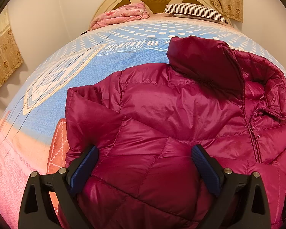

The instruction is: Fold large clothes

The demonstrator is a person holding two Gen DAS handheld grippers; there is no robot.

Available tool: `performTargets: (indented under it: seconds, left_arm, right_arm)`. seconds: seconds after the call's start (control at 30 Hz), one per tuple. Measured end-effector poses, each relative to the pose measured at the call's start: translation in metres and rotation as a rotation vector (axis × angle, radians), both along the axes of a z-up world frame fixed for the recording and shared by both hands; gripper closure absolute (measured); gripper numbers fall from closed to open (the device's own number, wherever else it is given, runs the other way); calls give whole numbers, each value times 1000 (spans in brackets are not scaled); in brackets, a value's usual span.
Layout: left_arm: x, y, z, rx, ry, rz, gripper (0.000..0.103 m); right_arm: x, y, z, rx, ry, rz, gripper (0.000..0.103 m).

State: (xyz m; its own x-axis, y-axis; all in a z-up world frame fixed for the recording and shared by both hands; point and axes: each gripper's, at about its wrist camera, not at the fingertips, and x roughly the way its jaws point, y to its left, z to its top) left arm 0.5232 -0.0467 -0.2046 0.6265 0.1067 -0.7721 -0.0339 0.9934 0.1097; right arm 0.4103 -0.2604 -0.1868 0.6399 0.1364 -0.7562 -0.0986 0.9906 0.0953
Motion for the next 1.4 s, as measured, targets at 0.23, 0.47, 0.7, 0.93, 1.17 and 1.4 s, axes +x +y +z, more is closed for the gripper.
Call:
performTargets:
  seconds: [0.23, 0.47, 0.7, 0.93, 1.17, 1.4]
  left_arm:
    - [-13, 6, 19, 26, 6, -6, 4]
    - [-15, 40, 58, 37, -114, -33, 4]
    - [16, 51, 1, -49, 41, -24, 1]
    - [14, 57, -1, -86, 28, -27, 1]
    - [-18, 78, 42, -51, -56, -51, 1]
    - [-46, 66, 57, -60, -118, -179, 1]
  right_arm:
    - [0, -12, 12, 38, 22, -13, 56]
    - [37, -36, 44, 56, -2, -116, 47]
    - [73, -20, 20, 6, 39, -102, 47]
    - [68, -19, -1, -46, 15, -89, 47]
    - [47, -46, 37, -40, -68, -134, 48]
    - [58, -69, 26, -70, -16, -174, 65]
